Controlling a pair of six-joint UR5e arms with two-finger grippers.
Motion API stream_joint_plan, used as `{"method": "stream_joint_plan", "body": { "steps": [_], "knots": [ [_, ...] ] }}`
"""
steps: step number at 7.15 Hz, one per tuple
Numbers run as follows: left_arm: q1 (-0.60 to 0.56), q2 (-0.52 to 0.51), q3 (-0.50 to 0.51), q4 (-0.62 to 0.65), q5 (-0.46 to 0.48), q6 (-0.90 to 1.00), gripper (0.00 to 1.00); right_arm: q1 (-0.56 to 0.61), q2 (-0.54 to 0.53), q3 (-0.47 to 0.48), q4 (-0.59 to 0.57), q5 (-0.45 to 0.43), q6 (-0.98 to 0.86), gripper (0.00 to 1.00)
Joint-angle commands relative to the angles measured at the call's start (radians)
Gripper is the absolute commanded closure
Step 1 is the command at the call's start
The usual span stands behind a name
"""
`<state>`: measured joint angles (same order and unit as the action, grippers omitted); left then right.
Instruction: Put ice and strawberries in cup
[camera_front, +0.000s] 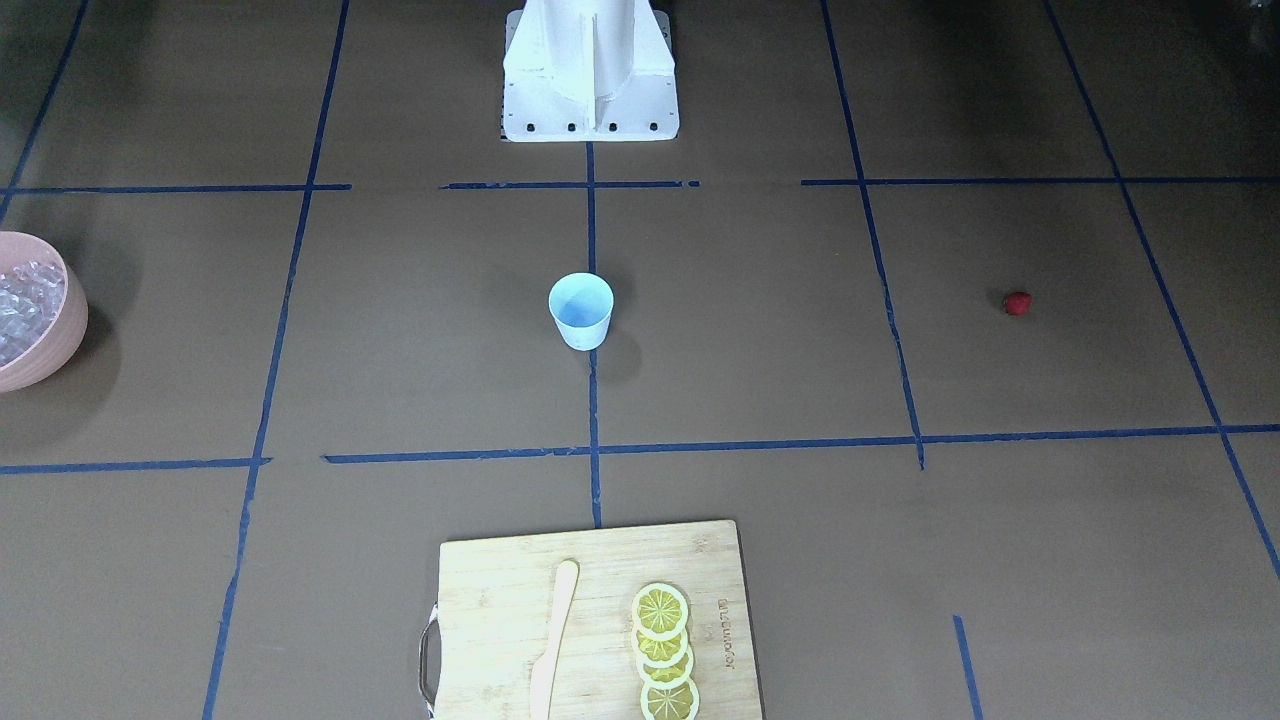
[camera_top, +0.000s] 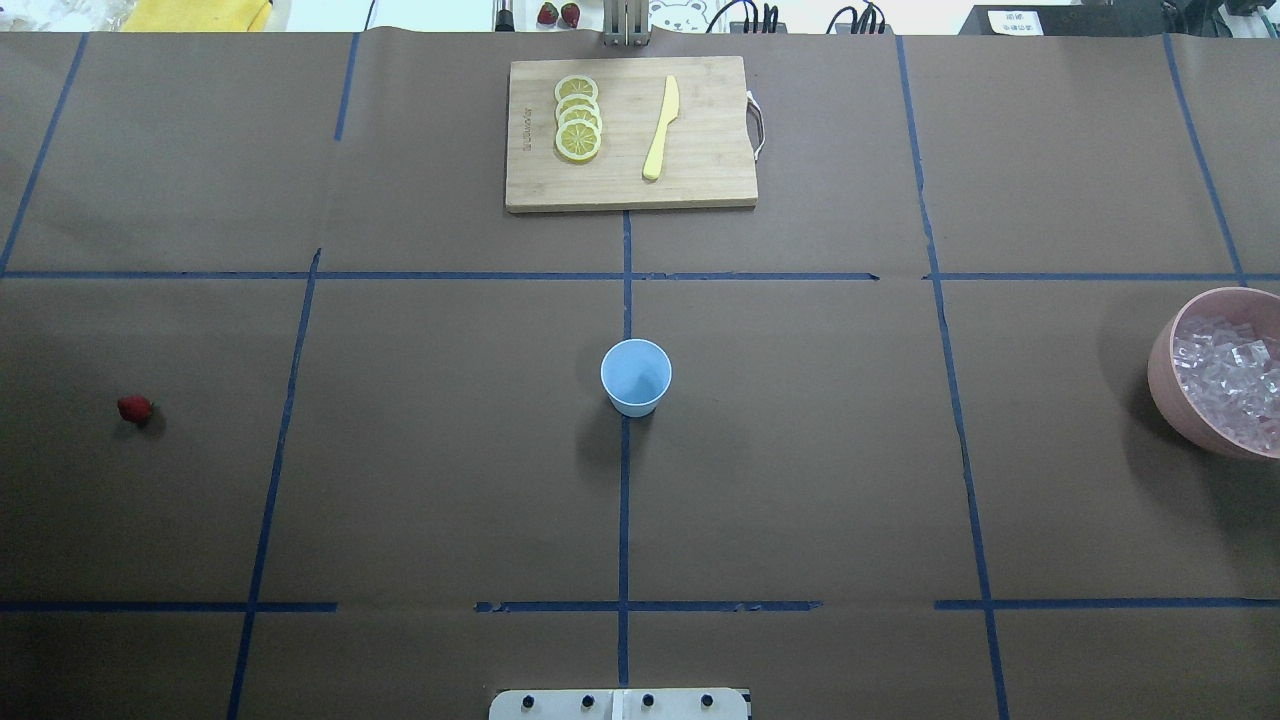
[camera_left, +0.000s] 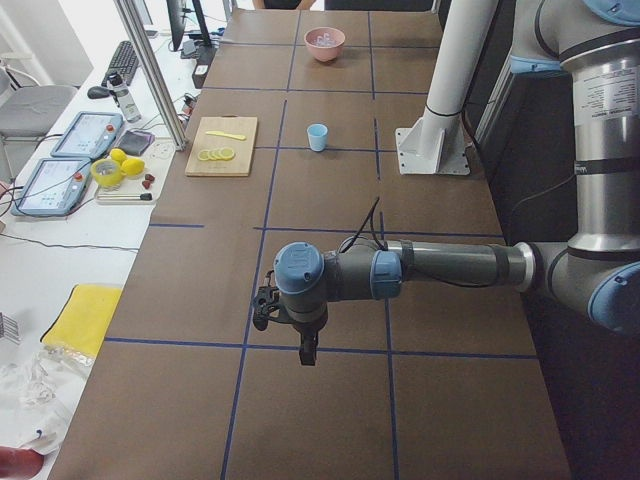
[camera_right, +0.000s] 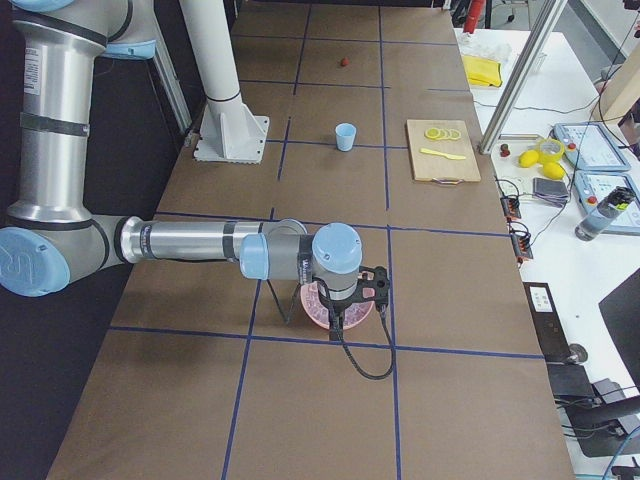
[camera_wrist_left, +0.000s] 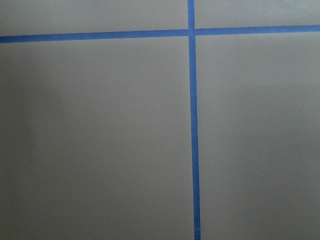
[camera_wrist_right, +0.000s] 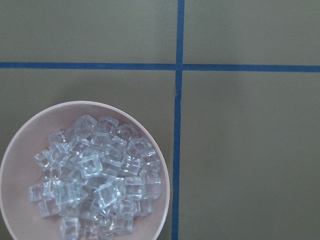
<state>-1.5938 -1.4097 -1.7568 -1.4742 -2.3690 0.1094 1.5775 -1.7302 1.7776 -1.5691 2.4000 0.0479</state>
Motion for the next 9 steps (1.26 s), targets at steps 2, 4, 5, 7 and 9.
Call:
{"method": "stream_joint_plan", "body": {
  "steps": [2, 4, 5, 7, 9],
  "knots": [
    [0.000, 0.000, -0.001, 0.000, 0.000, -0.001, 0.00, -0.132, -0.018, 0.005, 0.264, 0.004, 0.475, 0.05],
    [0.000, 0.000, -0.004, 0.000, 0.000, -0.001, 0.00, -0.213, -0.031, 0.006, 0.390, 0.001, 0.765, 0.06],
    [0.000, 0.000, -0.004, -0.014, 0.000, -0.001, 0.00, -0.247, -0.040, 0.006, 0.441, 0.001, 0.873, 0.07],
    [0.000, 0.003, -0.003, -0.057, 0.002, -0.002, 0.00, -0.298, -0.063, 0.009, 0.480, -0.014, 1.002, 0.12],
    [0.000, 0.003, -0.004, -0.060, 0.002, -0.002, 0.00, -0.362, -0.065, 0.013, 0.506, -0.094, 1.101, 0.14]
  ]
}}
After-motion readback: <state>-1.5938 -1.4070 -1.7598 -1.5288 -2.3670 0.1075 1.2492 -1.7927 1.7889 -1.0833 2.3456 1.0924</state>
